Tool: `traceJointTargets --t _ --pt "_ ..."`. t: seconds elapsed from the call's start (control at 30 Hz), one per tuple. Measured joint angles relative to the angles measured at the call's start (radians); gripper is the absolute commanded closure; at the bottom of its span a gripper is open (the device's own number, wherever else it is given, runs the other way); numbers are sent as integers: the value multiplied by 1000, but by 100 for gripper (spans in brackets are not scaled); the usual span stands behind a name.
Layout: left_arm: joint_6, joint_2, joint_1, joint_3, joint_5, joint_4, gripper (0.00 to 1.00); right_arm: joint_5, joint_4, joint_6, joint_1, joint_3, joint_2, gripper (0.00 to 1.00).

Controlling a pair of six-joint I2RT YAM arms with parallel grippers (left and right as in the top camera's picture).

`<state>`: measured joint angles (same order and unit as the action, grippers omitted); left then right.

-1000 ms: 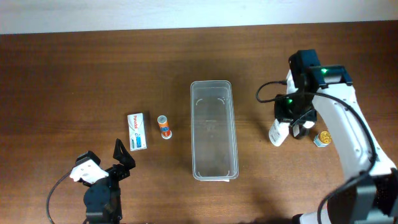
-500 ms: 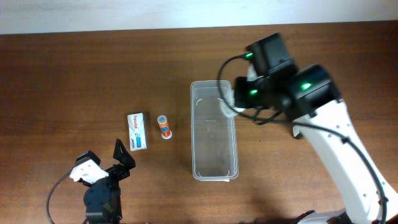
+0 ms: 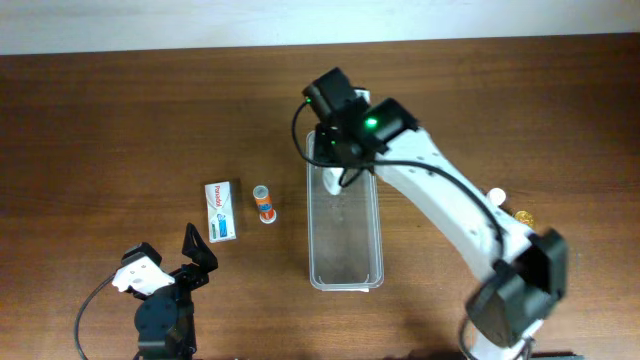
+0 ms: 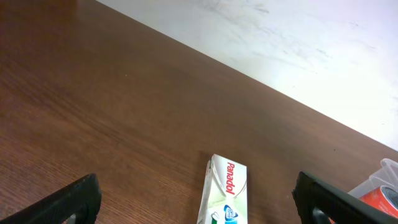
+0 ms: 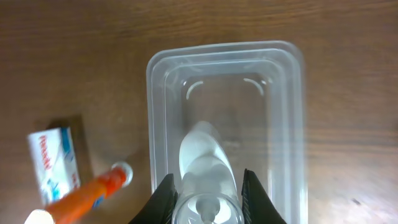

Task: Pack container
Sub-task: 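Carry the white bottle over the clear container and release it inside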

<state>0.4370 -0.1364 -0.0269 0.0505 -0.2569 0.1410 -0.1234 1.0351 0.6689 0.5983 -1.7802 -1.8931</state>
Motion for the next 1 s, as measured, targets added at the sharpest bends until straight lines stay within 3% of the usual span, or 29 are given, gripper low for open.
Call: traceJointTargets --t 0.43,0.8,1.0 --pt "0 0 0 0 0 0 1 0 -126 108 0 0 -97 95" --pt "0 0 0 0 0 0 1 -10 -128 141 0 0 -109 94" --pt "0 0 0 0 0 0 1 -27 -128 144 0 3 -109 78"
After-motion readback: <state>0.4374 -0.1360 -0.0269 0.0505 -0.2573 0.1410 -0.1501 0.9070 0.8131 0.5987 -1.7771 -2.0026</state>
